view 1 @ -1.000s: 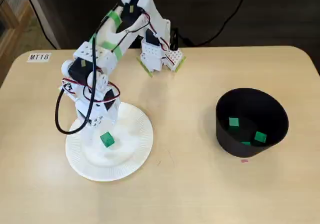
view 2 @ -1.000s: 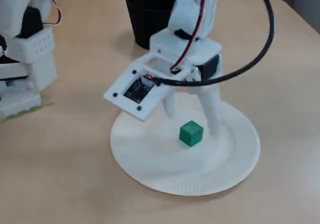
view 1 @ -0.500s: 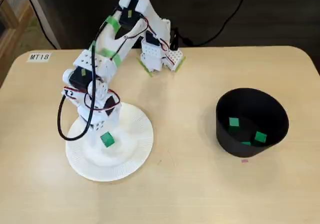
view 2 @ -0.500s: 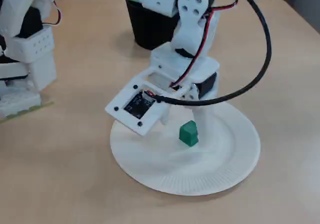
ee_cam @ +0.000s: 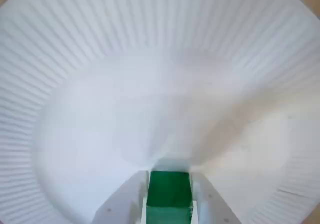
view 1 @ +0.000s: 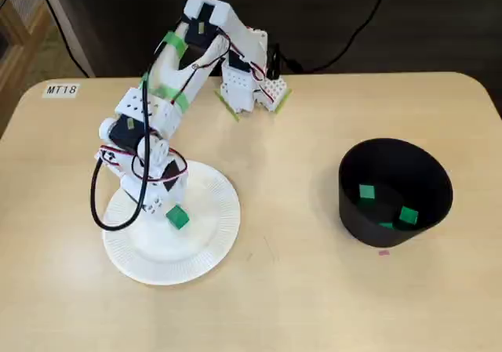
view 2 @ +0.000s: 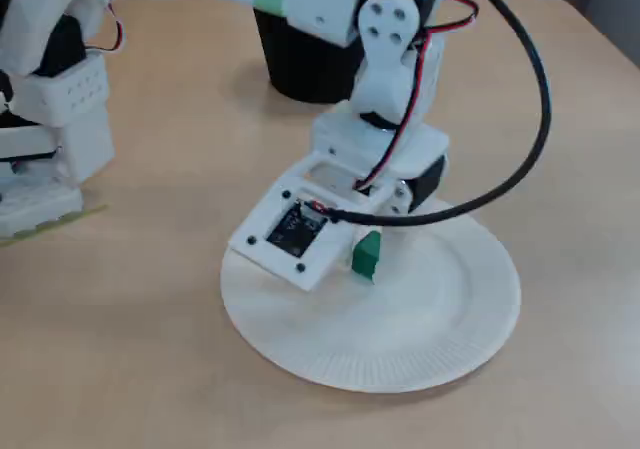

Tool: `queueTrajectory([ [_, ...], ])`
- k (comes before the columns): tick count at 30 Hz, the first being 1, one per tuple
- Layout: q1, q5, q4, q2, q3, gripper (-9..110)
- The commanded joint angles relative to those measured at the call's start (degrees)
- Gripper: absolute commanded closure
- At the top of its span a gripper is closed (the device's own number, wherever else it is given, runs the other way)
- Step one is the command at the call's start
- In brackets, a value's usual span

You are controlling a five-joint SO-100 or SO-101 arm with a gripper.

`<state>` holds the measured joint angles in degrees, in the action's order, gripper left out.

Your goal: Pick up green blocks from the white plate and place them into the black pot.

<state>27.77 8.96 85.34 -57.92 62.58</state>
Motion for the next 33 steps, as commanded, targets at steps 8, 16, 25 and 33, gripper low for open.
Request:
queueTrajectory([
  [8, 2.20, -2.20, -0.35, -5.27, -9.32, 104],
  [16, 0.62, -2.64, -0.09, -11.69, -15.29, 104],
  [25, -20.74, 1.58, -1.32, -30.94, -15.82, 104],
  [33, -52.29, -6.50, -5.62, -41.57, -13.36, 104],
])
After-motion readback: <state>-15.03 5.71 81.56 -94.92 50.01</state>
